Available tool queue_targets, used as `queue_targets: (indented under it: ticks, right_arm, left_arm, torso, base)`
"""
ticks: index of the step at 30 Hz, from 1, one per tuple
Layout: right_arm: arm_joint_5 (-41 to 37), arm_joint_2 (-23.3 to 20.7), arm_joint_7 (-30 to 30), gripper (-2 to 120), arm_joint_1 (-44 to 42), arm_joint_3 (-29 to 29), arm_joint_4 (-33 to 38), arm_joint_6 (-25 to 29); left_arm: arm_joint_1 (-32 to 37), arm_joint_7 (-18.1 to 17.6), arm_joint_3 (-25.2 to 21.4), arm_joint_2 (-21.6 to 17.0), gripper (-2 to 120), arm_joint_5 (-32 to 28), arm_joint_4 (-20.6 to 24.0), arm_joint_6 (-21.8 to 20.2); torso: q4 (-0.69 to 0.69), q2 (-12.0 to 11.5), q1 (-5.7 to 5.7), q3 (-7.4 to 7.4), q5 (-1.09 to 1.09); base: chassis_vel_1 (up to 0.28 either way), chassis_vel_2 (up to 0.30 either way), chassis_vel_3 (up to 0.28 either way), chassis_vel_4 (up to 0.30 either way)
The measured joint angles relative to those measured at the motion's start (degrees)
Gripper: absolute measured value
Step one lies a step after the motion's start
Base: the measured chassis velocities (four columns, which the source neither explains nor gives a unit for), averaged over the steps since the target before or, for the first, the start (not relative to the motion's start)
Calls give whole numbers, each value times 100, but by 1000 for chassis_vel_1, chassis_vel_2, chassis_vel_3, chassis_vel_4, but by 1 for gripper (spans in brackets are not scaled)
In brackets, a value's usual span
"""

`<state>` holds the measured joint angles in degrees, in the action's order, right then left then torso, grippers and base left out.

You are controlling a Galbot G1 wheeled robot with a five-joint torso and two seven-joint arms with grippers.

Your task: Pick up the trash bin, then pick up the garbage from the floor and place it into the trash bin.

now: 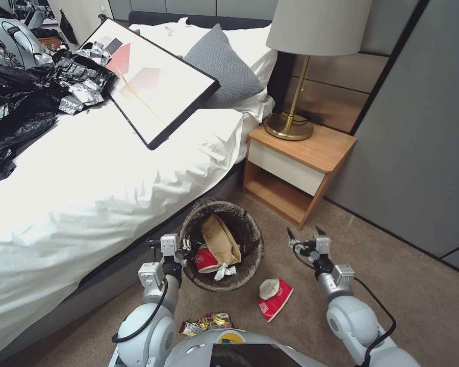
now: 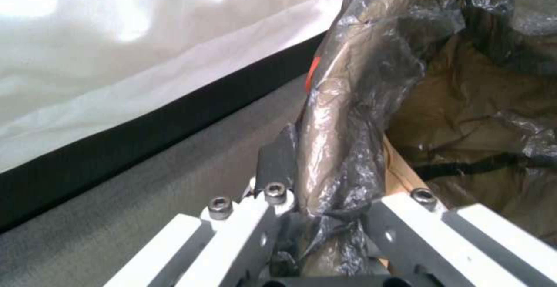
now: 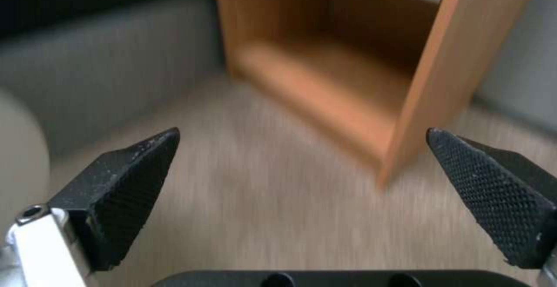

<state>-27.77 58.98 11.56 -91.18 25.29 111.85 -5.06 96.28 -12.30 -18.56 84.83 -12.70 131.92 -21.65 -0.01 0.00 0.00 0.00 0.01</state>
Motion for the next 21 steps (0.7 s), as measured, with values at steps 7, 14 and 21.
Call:
queue_targets:
  ticks: [7, 14, 21]
  right_arm:
    - [-668, -593, -84, 100, -66, -203, 28, -912]
    - [-705, -731, -183, 100, -36, -639, -205, -1241]
    - [-754, -654, -128, 100, 396, -1206, -665, -1460]
  left_arm:
    - [-18, 1, 36, 23, 2, 2, -5, -1]
    - [-15, 2, 43, 41, 2, 9, -4, 2]
    - [0, 2, 44, 40, 2, 19, 23, 3]
  torso:
    - [1, 0, 0, 0, 0]
    - [0, 0, 0, 0, 0]
    - [1, 0, 0, 0, -1]
  base:
    - [0, 0, 0, 0]
    - [0, 0, 0, 0]
    - [0, 0, 0, 0]
